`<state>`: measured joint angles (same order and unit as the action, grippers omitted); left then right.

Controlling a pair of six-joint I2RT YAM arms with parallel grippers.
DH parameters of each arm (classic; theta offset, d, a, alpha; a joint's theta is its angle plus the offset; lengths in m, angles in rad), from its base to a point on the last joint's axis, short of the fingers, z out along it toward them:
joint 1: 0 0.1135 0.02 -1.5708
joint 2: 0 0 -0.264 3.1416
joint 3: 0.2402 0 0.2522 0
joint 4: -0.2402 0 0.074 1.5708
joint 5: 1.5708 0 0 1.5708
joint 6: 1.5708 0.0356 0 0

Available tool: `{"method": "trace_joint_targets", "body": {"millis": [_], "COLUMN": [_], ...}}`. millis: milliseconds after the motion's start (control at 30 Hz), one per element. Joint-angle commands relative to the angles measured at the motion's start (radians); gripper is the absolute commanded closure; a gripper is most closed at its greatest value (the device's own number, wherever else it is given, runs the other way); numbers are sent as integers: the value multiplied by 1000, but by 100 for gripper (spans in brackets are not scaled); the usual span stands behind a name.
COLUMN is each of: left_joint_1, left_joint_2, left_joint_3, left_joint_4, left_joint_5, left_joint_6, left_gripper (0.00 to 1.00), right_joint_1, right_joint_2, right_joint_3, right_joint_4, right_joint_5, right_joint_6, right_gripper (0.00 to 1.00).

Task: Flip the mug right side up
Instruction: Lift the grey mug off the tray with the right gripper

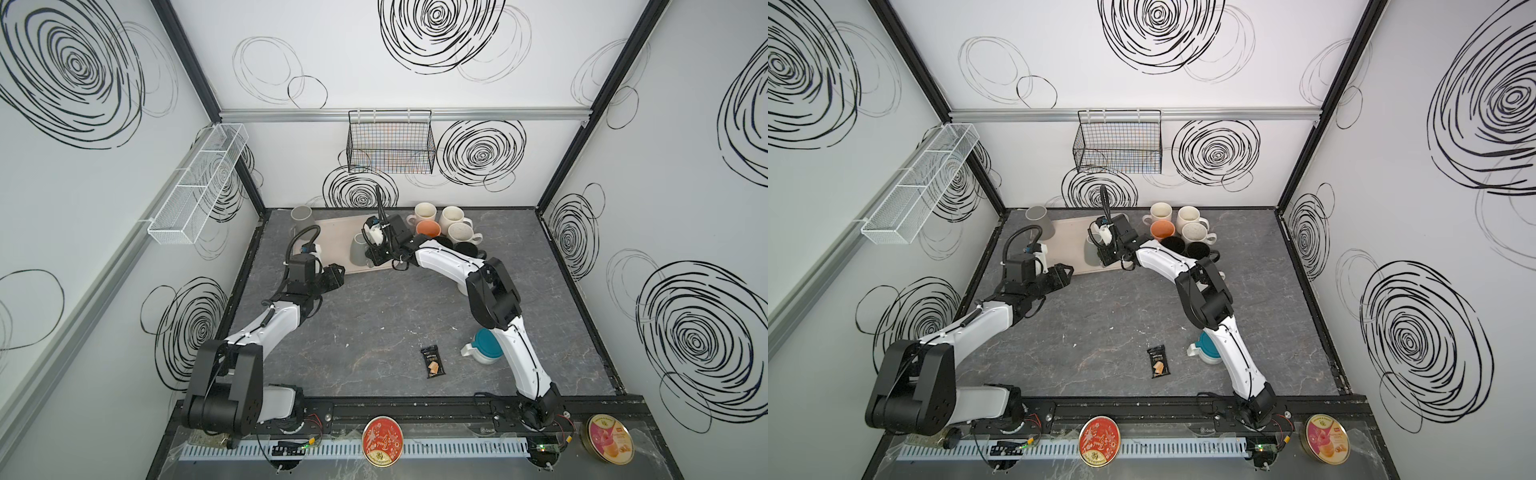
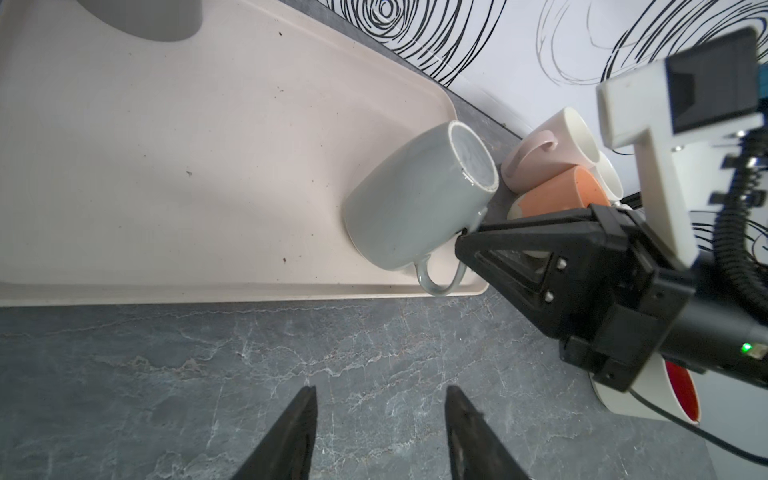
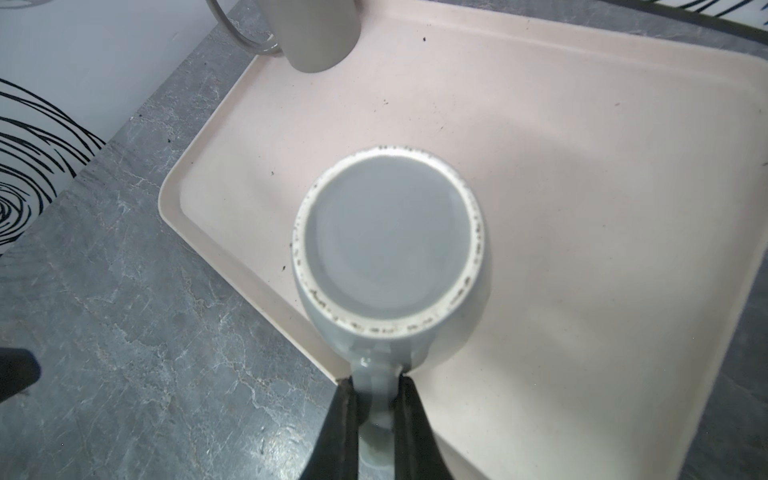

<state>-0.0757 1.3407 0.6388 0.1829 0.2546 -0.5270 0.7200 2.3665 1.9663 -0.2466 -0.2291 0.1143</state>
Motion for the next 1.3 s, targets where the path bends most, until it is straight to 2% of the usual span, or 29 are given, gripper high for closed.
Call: {"method": "trace_joint_targets", "body": {"millis": [0, 267, 333, 433, 567, 800, 1000, 1267], "left_joint_1": [8, -1, -5, -15, -22, -21, -18, -15], "left_joint_2": [-34, -61, -60, -68, -96, -129, -133, -125], "left_joint_3": [-11, -26, -28, -30, -41, -45, -56, -59], "left_joint_4": [66, 46, 49, 28, 16, -22, -22, -13], "left_joint_5": [18, -15, -17, -44, -68, -88, -87, -80], "left_joint_6": [-25, -14, -17, -13, -8, 13, 18, 18], "left_gripper": [47, 46, 46, 45, 44, 44, 43, 43], "right_joint_1": [12, 59, 77, 97, 114, 114, 118, 116], "right_joint_2": [-66, -66, -51, -18, 15, 59, 66, 82], "right_joint_3": [32, 43, 75, 139, 194, 261, 275, 273], "right_joint_4": [2, -124, -156, -211, -251, -286, -325, -322], "right_joint_5": [43, 186, 238, 301, 372, 362, 404, 399], "right_joint_6": [-17, -96, -126, -169, -179, -163, -151, -151], "right_gripper": [100, 100, 86, 72, 61, 47, 41, 40]}}
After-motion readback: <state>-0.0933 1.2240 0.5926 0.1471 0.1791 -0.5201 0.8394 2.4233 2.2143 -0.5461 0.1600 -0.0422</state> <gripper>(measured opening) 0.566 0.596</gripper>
